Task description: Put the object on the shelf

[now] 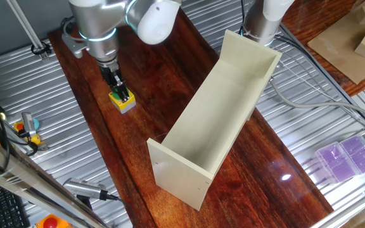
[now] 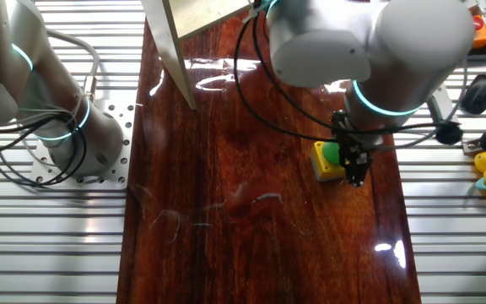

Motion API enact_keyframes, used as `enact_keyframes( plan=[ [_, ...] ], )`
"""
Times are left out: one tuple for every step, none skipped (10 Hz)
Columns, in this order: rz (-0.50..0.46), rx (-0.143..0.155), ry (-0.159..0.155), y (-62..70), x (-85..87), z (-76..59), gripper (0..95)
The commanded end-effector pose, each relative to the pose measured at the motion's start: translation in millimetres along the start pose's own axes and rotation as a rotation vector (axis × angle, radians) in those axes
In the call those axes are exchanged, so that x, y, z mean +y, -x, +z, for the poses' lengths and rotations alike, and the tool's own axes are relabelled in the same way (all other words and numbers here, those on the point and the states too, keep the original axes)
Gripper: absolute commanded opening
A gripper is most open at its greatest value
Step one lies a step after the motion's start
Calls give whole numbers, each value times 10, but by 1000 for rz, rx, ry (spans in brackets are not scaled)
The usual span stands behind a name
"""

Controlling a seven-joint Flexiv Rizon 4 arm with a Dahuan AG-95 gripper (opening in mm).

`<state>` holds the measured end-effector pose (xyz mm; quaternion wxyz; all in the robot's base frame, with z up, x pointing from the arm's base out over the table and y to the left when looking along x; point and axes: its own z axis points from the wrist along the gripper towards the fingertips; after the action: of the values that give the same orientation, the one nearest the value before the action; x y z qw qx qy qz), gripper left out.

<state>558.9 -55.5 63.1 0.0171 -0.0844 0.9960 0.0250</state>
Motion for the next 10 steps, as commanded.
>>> enact_keyframes(
  plan=[
    [6,-2,-4,-14,27,48,760],
    [7,-4,-5,-17,40,78,760],
    [7,-5,-6,-15,41,99,760],
    [5,-5,-6,-16,40,111,760],
    [5,-6,-4,-16,38,135,760],
    [3,-9,-2,-15,36,152,760],
    [3,-11,-1,-17,35,166,380],
    [2,-6,1,-17,36,169,0],
    [6,-5,9,-17,36,170,0],
    [11,-8,32,-17,37,165,0]
  ],
)
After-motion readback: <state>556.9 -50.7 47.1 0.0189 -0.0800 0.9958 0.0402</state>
